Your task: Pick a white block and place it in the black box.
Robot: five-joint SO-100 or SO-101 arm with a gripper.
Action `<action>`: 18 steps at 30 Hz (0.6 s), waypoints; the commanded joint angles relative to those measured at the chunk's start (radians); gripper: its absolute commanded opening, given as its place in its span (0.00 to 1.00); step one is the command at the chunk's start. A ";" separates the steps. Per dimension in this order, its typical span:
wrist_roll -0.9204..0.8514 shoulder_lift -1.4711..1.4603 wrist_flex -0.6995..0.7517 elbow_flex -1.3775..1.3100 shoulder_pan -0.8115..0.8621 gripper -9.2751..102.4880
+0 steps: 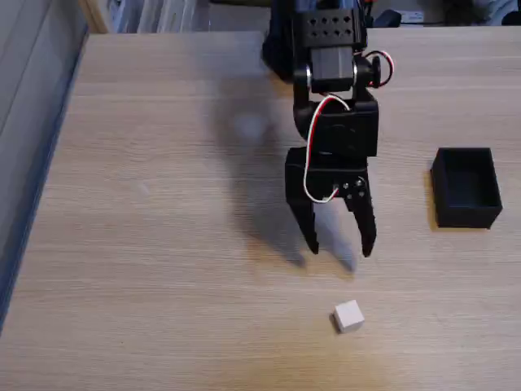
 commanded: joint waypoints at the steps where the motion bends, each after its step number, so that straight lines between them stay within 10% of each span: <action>1: 0.017 -0.021 -0.012 -0.067 -0.017 0.35; 18: 0.008 -0.219 -0.054 -0.287 -0.037 0.35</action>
